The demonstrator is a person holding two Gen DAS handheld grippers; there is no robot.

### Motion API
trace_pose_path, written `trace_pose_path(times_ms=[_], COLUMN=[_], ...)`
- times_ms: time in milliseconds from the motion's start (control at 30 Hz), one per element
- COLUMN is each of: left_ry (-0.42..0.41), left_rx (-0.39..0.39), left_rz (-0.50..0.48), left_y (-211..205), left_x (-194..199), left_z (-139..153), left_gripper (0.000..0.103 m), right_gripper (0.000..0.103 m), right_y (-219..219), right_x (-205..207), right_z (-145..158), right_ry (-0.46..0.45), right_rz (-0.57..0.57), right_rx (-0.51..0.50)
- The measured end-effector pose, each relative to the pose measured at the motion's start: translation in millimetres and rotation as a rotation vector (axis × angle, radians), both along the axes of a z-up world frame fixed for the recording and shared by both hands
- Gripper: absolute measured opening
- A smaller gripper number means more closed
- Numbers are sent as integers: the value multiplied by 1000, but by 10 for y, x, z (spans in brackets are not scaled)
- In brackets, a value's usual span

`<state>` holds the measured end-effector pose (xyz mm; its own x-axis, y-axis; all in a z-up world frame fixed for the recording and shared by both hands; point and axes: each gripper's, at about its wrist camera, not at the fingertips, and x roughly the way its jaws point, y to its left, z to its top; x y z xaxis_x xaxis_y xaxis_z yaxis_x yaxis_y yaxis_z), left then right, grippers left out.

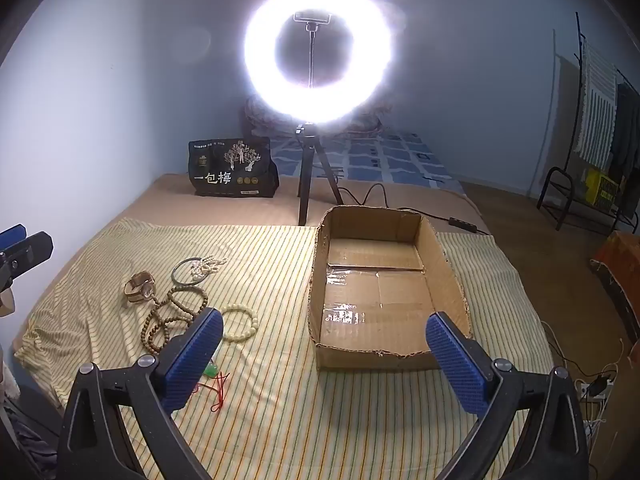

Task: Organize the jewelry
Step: 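Move both tools toward the jewelry laid on the striped sheet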

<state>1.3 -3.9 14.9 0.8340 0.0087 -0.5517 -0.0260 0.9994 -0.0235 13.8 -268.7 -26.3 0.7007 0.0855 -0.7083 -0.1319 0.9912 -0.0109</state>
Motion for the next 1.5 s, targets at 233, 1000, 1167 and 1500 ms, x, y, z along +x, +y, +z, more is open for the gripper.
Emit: trace_pose_path(times_ms=[233,1000,1167,1500], left_ry=[0,-3,-4,-3], left_rx=[0,2,2,3], left_rz=[2,0,0,-1], left_y=[-3,9,9,10], left_x=[-5,-16,-19,-22], left_z=[-2,-18,-23,-24], left_gripper=[102,102,102,102], right_gripper=[102,102,102,102], right_y=[-6,8,15,28], right_x=[6,20,16,9], right_z=[19,-3,-8,-20], right_ry=[4,15,16,18], right_rz=[-2,5,6,7], right_rx=[-3,-3,-3,-2])
